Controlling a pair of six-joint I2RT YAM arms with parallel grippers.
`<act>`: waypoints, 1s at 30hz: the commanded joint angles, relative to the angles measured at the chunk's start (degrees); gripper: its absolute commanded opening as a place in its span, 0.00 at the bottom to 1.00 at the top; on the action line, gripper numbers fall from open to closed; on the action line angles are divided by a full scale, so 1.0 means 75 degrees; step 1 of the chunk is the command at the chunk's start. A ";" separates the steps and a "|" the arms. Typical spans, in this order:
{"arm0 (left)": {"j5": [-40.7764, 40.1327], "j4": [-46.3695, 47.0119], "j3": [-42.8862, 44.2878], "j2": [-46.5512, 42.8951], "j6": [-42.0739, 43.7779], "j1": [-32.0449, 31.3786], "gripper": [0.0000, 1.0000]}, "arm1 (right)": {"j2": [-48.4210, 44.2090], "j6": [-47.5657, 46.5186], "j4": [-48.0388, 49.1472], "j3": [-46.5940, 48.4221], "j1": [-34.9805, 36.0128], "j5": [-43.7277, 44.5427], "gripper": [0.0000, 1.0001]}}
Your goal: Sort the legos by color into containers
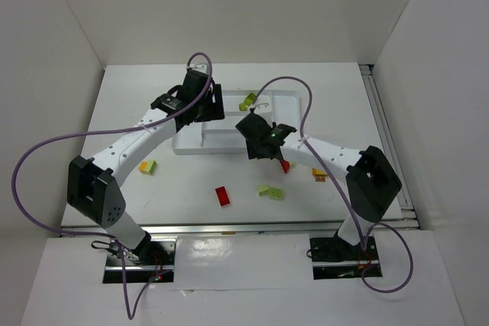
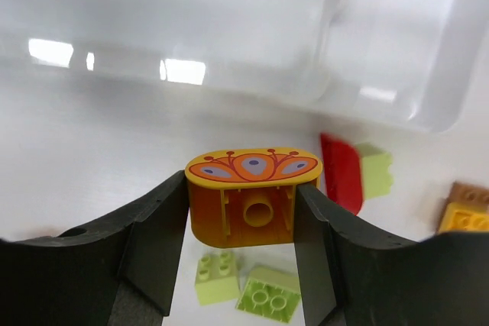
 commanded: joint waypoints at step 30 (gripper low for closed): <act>-0.0323 -0.0310 -0.0034 -0.0368 0.0095 -0.0039 0.83 | 0.1431 -0.0593 0.0942 0.2896 -0.3316 0.0184 0.87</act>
